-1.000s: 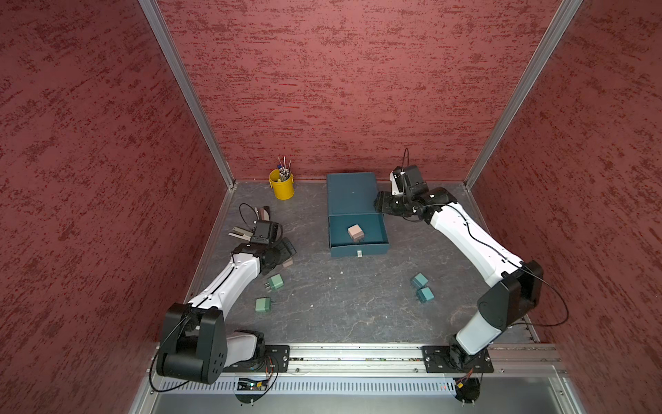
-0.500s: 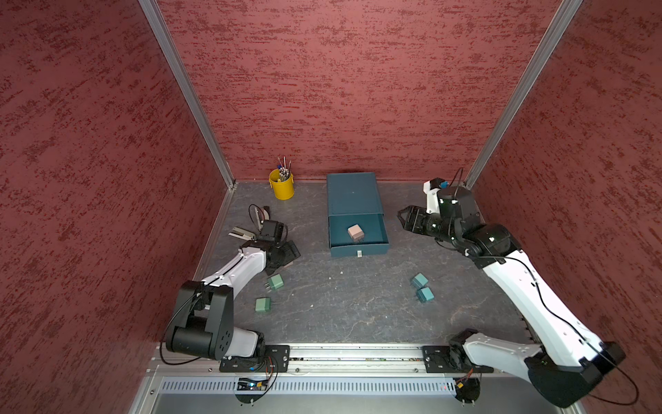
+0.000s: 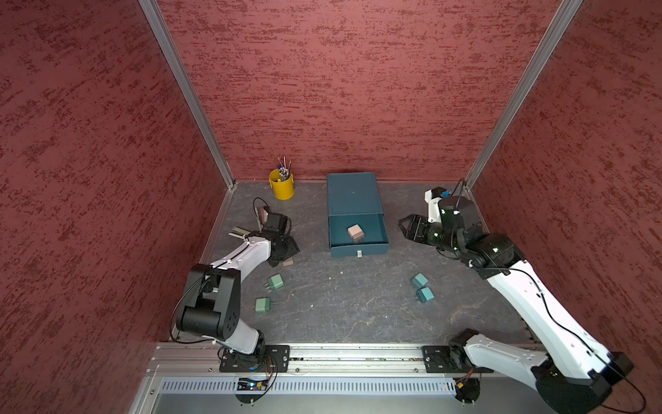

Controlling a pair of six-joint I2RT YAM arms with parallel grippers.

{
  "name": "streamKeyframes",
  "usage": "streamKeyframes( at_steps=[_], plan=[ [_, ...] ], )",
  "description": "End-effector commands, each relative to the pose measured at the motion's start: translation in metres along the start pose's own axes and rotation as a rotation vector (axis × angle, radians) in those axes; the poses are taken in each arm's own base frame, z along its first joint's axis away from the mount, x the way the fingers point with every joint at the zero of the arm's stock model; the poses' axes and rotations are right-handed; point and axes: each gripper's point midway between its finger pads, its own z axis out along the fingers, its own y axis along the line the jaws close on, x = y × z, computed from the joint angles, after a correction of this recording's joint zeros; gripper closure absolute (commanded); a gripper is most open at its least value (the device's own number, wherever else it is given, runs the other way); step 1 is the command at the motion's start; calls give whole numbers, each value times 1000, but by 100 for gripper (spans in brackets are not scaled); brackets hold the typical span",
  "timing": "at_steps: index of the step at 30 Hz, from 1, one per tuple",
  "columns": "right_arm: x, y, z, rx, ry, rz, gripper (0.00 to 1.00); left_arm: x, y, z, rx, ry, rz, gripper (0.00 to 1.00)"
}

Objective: Place the plugs into the drawer by color
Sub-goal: Pick up the plug from the center of the board, then place the plug in the drawer.

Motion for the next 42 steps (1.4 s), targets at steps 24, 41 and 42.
streamKeyframes(
  at_steps=[24, 41, 42],
  plan=[
    [13, 3, -3, -62, -4, 27, 38, -6, -1, -30, -94, -87, 85, 96],
    [24, -9, -2, -29, -5, 45, 39, -9, -182, -276, 326, -538, 523, 100],
    [27, -11, -2, -27, -2, 48, 39, -1, -196, -274, 342, -527, 556, 100]
  ],
)
